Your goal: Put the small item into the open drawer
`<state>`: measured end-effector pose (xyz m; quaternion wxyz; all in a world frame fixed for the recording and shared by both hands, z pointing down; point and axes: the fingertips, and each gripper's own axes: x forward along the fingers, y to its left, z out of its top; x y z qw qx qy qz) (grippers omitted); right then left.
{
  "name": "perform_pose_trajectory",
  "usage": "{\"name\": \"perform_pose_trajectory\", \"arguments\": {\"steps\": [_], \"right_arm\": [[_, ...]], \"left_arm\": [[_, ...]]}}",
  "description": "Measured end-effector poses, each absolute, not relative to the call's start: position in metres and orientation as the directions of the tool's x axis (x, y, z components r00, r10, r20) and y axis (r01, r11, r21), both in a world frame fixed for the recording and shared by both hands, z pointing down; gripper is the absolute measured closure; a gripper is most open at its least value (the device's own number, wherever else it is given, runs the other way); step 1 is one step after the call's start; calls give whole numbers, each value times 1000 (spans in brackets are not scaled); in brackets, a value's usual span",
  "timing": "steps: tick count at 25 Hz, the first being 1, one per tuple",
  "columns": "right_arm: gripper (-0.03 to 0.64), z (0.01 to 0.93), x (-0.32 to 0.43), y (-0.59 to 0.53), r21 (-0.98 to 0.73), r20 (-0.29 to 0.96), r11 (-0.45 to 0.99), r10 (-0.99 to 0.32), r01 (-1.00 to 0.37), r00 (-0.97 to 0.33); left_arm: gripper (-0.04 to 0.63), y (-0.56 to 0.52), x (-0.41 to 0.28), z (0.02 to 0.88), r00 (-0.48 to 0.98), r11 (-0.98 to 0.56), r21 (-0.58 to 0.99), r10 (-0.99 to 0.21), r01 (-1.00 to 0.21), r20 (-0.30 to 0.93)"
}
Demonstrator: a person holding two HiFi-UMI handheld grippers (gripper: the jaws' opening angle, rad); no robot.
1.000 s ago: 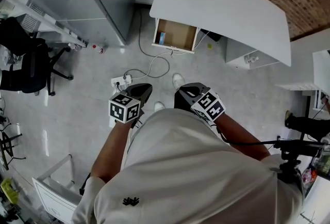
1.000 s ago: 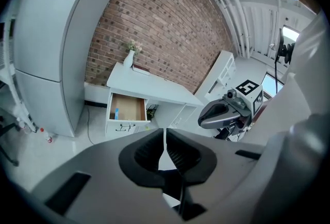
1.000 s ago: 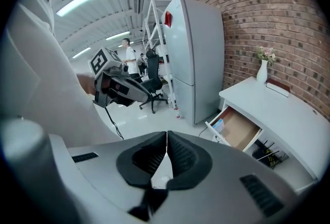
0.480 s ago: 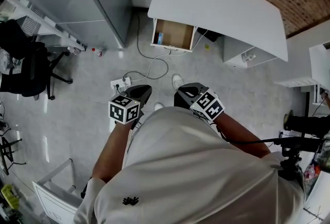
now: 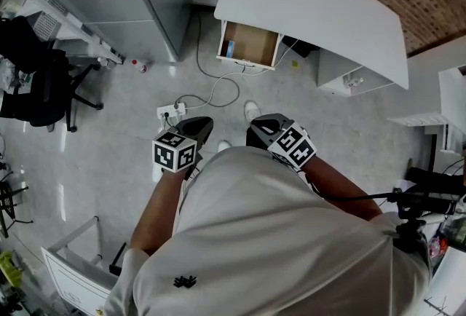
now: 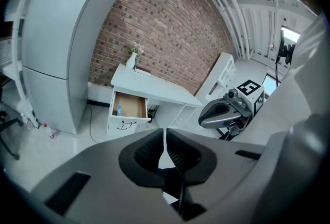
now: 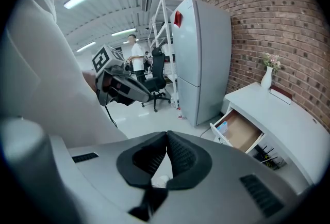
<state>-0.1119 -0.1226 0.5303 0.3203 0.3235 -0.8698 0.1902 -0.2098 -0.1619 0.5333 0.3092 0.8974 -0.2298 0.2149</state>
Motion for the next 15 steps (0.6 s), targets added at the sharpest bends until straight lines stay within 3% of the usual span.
{"name": "perform_pose_trajectory", "arguments": {"steps": [15], "right_arm": [[588, 532, -99, -120, -122, 687, 702, -451, -702, -570]], "left_arm": [[560, -160, -199, 539, 804, -703, 469, -253, -535, 538]]}}
